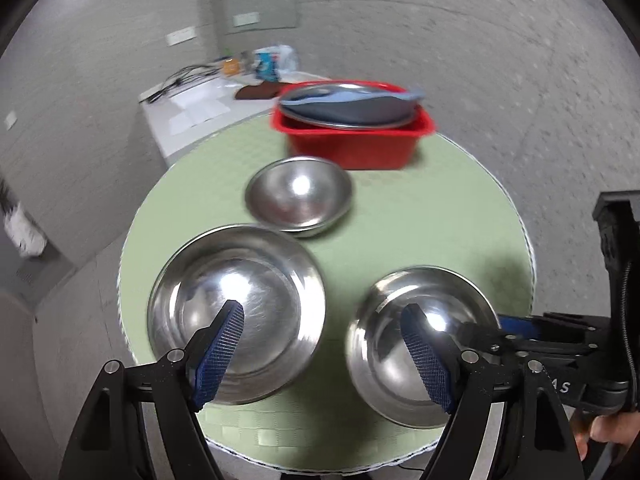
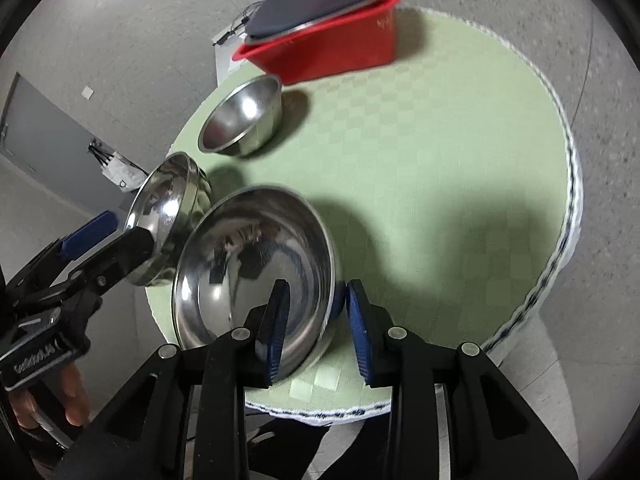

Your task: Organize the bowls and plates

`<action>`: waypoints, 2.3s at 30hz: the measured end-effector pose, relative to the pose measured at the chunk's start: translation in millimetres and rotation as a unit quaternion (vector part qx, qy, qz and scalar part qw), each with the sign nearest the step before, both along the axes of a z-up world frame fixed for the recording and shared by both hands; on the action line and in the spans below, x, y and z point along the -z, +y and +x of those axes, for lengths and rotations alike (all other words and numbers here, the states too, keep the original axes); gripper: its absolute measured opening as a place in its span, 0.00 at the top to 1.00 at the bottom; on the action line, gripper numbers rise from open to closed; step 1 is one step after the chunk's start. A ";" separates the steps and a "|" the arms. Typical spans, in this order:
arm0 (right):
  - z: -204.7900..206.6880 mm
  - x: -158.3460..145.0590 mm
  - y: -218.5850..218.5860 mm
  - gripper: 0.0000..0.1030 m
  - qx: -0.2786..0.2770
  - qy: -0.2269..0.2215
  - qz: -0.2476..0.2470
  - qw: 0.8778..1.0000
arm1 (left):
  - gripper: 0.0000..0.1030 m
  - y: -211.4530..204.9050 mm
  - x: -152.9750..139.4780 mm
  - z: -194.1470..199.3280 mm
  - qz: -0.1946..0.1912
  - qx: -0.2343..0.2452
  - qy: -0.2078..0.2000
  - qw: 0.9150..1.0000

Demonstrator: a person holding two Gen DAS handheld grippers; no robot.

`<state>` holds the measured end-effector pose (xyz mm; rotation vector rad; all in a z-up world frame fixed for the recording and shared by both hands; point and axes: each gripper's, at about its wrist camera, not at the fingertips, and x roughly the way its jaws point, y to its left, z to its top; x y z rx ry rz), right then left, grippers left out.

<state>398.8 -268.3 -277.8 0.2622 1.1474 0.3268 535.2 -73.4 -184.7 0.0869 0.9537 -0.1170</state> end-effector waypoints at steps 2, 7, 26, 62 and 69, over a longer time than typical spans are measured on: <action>5.7 2.8 1.2 0.70 -0.001 0.005 0.000 1.000 | 0.30 -4.3 7.8 -3.2 -0.001 0.012 0.021 1.000; 8.3 18.3 -4.5 0.87 -0.001 0.023 0.016 1.000 | 0.37 -18.9 21.7 -8.7 0.005 0.045 0.040 0.998; 6.2 41.5 -24.9 0.90 0.034 0.047 0.154 0.986 | 0.60 -14.8 17.7 11.4 0.023 0.050 0.007 0.998; 50.4 -42.3 102.0 0.89 -0.047 -0.026 0.099 0.994 | 0.90 143.2 -23.3 -8.7 -0.101 -0.033 -0.003 0.994; 57.0 -25.7 128.5 0.79 -0.065 -0.019 0.022 0.997 | 0.89 151.4 -4.2 5.9 -0.078 -0.052 0.029 0.995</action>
